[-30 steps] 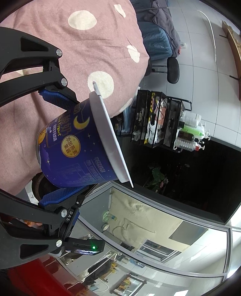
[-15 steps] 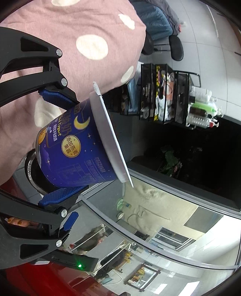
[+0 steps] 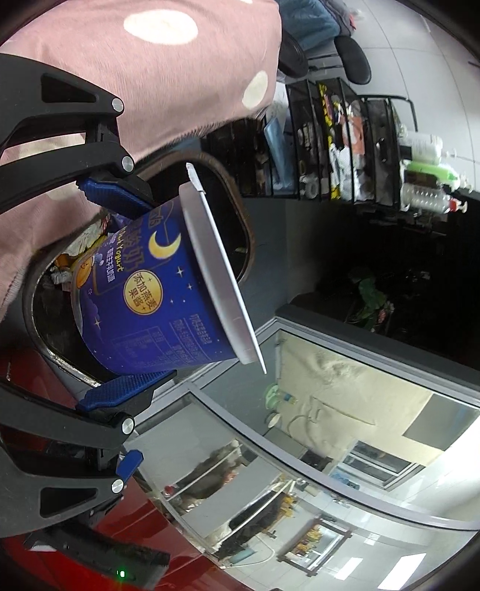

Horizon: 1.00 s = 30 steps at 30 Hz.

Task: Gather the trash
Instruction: 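Lower the blue yogurt cup into the bin and open the left tool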

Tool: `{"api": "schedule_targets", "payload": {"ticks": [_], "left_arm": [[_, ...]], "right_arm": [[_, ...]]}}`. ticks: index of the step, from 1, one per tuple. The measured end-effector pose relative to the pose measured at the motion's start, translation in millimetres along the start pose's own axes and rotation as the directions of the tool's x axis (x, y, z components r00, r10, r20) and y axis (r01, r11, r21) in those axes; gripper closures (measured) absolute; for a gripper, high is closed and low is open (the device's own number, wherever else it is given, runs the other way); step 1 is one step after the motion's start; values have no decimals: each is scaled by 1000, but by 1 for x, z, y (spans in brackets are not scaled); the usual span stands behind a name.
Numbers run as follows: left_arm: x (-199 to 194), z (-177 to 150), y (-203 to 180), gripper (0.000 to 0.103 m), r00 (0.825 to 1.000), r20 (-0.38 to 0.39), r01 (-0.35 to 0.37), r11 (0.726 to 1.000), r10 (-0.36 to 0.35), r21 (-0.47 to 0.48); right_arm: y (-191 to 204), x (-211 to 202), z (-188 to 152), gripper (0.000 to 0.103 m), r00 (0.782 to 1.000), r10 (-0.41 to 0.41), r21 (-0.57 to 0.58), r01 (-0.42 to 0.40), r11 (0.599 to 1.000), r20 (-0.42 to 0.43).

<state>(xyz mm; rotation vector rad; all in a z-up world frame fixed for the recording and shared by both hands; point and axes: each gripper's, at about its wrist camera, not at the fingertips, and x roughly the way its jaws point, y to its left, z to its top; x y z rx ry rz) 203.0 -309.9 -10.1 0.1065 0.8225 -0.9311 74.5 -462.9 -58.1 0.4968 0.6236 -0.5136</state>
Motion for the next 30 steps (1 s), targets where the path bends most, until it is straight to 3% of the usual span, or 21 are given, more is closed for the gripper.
{"api": "schedule_targets", "payload": {"ticks": [3,6,10,22,30], "left_arm": [[9,-1,-3,27,1000,-27,-5,1000,5,12],[8,-5,-3,14,1000,-24,-18,1000,18,12],[1,-9,-4,8,999,9,-39,999,39,22],[-54,-22,-2,6,983,145,-126,990,116,59],[-106,-43,8,6,952,248,-193,981,180,26]], "right_arm": [[-5,-2,-1,13,1000,-5,4,5,1000,-1],[-7,-1,-2,13,1000,-8,7,8,1000,-3],[-9,-1,-3,13,1000,-10,7,10,1000,-6],[5,-9,-7,12,1000,-7,-20,8,1000,23],[35,-30,-13,10,994,27,-96,-16,995,108]]}}
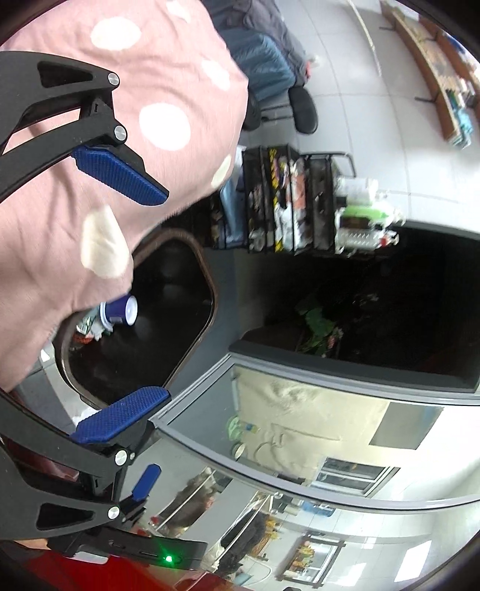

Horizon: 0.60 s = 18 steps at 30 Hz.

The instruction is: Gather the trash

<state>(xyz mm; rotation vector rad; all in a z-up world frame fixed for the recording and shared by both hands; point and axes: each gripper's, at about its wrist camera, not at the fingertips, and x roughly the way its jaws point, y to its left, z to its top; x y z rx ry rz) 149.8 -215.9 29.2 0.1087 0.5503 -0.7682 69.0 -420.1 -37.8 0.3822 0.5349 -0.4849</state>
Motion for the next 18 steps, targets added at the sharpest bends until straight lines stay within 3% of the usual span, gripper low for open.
{"api": "schedule_targets", "payload": {"ticks": [9,18], "left_arm": [[-47,-16,20,6,989,79,-120,993,121,-19],[-89,-39,41,5,953,148,-255,963,266,-84]], "right_arm": [[43,-29,-4,6,993,77,-96,-68,993,92],[89,-59,-21,6,968,194,-197,-161,967,161]]}}
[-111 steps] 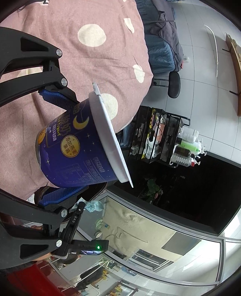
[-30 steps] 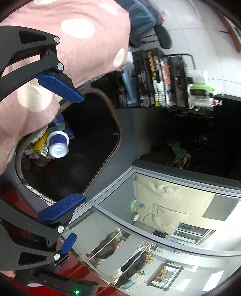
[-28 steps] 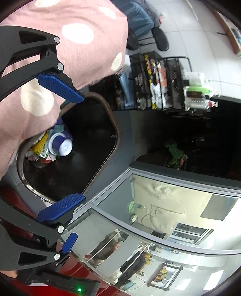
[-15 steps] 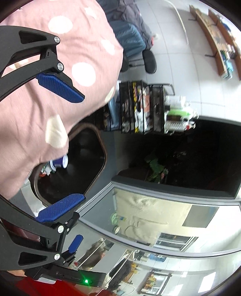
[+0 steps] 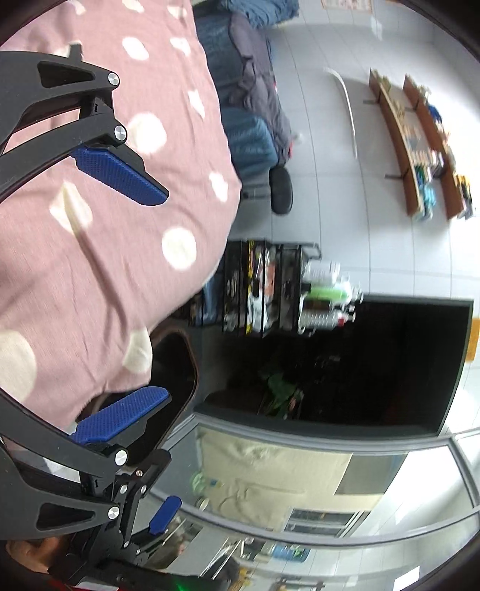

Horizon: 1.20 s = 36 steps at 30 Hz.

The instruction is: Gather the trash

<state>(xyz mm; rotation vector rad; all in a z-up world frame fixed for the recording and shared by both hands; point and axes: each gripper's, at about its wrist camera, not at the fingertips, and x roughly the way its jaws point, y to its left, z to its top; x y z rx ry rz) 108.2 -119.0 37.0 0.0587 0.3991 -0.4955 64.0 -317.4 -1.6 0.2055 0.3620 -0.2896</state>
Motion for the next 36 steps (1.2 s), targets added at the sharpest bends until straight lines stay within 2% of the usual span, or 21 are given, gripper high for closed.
{"api": "schedule_targets", "payload": {"ticks": [5,9,18,27,36], "left_arm": [[-26,-12,16,5,994,48,-96,995,97,-33],[-43,-22,33,5,992,59,-107,988,113,-109],[-78,-46,56,5,973,72,-203,960,221,-193],[-96,-58,54,5,951,107,-272,950,290,-157],[-101,-58,51,5,947,130,-276,950,295,-147]], "right_arm": [[28,-15,-5,6,998,58,-48,-56,997,37],[48,-29,-11,6,993,100,-88,-94,992,61],[80,-48,-22,6,981,177,-145,-165,976,77],[86,-61,-31,6,973,215,-153,-199,968,89],[83,-66,-33,6,969,223,-144,-207,968,102]]}}
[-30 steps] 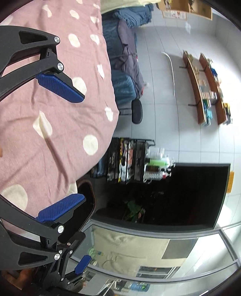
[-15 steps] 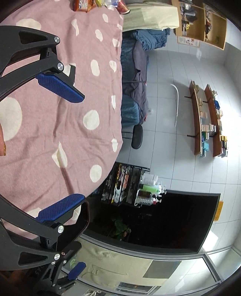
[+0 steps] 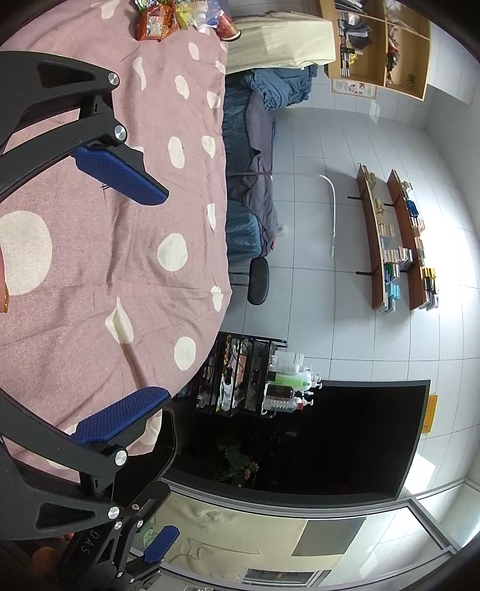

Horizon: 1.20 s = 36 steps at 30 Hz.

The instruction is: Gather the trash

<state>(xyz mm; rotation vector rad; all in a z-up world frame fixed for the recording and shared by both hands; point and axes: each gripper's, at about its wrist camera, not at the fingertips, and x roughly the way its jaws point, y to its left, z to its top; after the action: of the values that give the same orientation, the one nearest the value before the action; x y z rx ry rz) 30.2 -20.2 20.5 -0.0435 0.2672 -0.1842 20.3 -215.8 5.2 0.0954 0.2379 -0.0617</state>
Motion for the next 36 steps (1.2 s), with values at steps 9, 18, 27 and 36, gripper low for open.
{"api": "schedule_targets", "payload": {"ticks": [9,18,27,36], "left_arm": [[-3,0,1,5,1000,5,6,1000,-6,-5],[-2,-1,1,5,1000,2,5,1000,-5,1],[-2,0,0,5,1000,-5,6,1000,-6,-3],[-2,0,0,5,1000,-5,8,1000,-8,5]], "right_arm": [[-4,-2,0,6,1000,-3,9,3,1000,3],[-4,-3,0,6,1000,-2,9,2,1000,3],[-3,-4,0,6,1000,-1,10,1,1000,3],[-4,-5,0,6,1000,0,15,0,1000,4]]}}
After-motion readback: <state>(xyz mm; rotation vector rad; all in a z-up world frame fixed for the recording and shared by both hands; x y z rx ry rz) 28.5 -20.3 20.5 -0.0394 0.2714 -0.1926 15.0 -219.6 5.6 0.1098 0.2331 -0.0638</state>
